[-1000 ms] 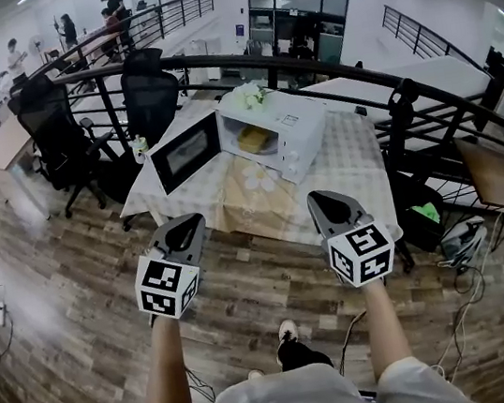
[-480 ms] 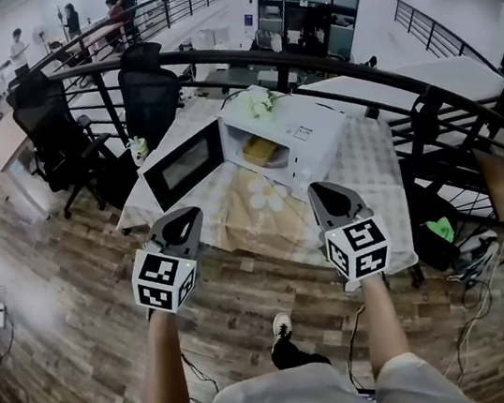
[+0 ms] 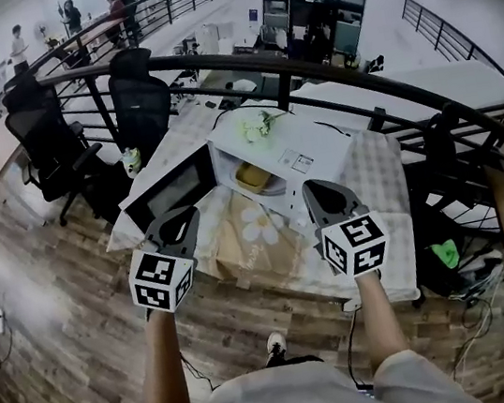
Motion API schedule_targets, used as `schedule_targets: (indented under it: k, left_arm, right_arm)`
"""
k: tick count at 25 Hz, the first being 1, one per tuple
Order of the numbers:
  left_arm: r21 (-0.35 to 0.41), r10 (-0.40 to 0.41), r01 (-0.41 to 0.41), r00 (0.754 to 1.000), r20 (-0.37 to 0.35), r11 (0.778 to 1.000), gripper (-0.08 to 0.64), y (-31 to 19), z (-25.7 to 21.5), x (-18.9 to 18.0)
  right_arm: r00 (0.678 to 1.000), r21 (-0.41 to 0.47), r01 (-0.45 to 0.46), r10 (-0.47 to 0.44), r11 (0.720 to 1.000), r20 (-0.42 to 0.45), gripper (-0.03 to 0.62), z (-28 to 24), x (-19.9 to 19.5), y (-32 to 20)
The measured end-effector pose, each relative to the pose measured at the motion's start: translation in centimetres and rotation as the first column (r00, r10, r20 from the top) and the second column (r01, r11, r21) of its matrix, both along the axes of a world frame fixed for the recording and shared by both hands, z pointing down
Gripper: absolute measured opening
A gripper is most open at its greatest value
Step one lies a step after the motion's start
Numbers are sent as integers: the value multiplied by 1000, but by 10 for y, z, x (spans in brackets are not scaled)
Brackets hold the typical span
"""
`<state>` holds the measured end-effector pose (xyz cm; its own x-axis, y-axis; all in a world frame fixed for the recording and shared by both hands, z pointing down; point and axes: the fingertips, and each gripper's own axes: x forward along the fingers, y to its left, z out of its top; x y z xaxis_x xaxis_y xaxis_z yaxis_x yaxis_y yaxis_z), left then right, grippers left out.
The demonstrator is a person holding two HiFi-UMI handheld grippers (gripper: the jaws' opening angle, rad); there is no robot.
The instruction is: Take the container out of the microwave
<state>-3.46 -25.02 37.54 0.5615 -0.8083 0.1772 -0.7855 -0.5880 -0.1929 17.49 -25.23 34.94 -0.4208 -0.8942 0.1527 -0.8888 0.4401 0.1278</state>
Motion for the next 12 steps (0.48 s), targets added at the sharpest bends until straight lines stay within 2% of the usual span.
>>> schedule_targets:
  k: [5,9,12]
  left_arm:
    - [-21,-11,11,1000,-4,1000,18,-37,8,14]
    - [-50,-13,13,1000,-3,999,18,-59,18,14]
    - [-75,-4,4,1000,-7,997,18,-73,30,9]
  right_arm:
    - [999,-30,37,-38,999,-30,11,10,3,-39]
    - [998,-60,47,-50,997,-47,12,20,-4,-62]
    - [993,-102,67,-76,993,-90,15,39,-17,-72]
